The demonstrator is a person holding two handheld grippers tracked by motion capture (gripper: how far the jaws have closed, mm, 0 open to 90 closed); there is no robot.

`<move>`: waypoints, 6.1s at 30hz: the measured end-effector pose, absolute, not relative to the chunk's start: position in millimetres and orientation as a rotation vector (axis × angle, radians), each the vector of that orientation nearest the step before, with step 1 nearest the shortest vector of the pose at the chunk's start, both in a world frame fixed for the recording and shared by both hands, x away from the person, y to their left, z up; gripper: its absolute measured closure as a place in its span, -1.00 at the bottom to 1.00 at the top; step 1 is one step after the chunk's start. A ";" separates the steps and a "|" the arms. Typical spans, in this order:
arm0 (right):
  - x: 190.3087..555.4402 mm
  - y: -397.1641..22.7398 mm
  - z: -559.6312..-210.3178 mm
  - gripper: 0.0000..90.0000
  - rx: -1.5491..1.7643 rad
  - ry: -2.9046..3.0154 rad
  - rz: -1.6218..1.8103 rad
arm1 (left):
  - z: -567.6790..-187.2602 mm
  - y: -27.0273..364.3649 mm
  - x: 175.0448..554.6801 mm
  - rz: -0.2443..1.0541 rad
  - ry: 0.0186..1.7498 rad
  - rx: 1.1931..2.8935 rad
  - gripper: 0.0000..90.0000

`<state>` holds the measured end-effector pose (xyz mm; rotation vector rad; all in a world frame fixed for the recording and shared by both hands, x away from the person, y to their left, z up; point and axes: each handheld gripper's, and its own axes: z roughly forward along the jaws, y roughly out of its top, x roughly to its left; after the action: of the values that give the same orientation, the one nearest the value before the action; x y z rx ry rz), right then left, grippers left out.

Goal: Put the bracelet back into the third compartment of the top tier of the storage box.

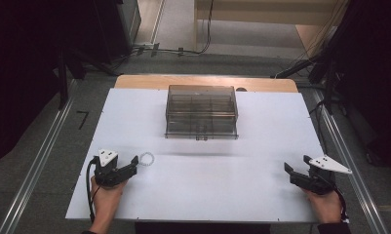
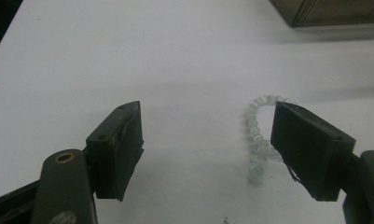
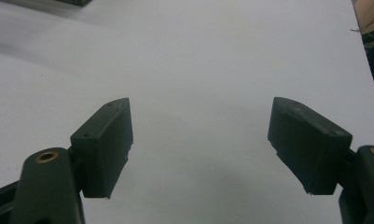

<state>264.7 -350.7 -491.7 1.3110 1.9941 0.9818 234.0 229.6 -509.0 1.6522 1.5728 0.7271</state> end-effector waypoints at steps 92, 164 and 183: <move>265.0 -350.2 -491.2 -0.55 1.305 1.997 0.978 | -458.6 185.3 231.1 0.601 1.352 1.626 0.90; 266.4 -348.8 -491.7 -0.55 1.303 2.017 0.974 | -398.4 120.7 264.6 0.566 1.198 1.641 0.90; 266.9 -348.8 -492.3 -0.55 1.308 2.020 0.973 | -399.8 100.6 278.5 0.525 1.180 1.646 0.90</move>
<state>266.9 -348.8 -492.3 1.3082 2.0199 0.9727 278.5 100.6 -399.8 1.6458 1.1796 0.5248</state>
